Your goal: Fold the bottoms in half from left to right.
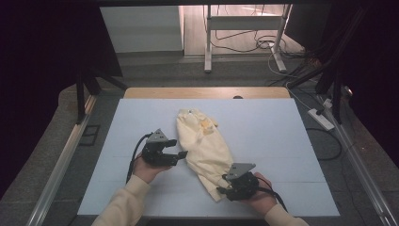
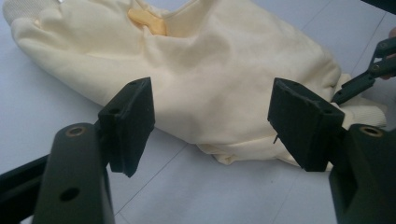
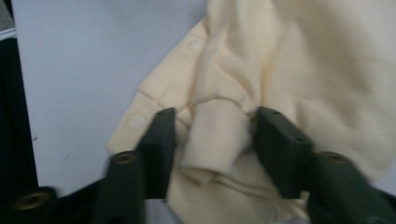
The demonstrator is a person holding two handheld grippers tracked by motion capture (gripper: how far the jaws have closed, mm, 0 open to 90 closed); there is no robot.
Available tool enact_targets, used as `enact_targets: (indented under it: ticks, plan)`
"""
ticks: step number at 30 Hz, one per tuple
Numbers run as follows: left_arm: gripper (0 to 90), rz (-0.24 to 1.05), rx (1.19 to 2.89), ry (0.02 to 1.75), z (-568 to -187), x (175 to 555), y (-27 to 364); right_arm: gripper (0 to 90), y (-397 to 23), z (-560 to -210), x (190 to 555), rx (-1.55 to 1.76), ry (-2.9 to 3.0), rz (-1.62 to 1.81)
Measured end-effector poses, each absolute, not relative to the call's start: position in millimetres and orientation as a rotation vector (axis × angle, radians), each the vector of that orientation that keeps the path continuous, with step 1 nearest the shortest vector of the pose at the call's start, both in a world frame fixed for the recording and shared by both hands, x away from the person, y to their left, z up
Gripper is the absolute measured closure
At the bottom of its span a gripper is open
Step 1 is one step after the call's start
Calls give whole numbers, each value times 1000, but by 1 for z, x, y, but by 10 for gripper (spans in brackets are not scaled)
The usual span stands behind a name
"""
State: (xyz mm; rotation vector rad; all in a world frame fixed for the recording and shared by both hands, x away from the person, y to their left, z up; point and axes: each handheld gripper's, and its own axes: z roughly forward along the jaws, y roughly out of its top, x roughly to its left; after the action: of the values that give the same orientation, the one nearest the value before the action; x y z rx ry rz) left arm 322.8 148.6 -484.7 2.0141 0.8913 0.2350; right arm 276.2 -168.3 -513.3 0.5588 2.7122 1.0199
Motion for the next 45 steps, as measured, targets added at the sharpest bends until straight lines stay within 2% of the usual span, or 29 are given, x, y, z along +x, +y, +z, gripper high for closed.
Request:
enact_targets:
  ticks: [3, 6, 17, 23, 25, 28, 32, 45]
  plan:
    - [310, 232, 2019, 892, -486, 323, 149, 708, -174, -510, 281, 620, 2740, 1075]
    - [310, 229, 2019, 892, -486, 323, 148, 781, -176, -507, 281, 625, 2744, 1097]
    - [310, 229, 2011, 891, -486, 324, 151, 804, -162, -499, 253, 492, 2813, 1135]
    - [309, 231, 2010, 891, -486, 324, 151, 747, -163, -506, 258, 530, 2839, 1133]
    - [308, 230, 2008, 893, -486, 324, 152, 708, -163, -506, 257, 515, 2834, 1132]
    - [304, 234, 2005, 892, -485, 324, 152, 594, -164, -503, 256, 470, 2827, 1163]
    - [303, 234, 2000, 894, -485, 324, 153, 512, -172, -493, 258, 511, 2756, 1272]
    - [300, 235, 2002, 896, -485, 325, 154, 400, -197, -492, 296, 764, 2537, 1218]
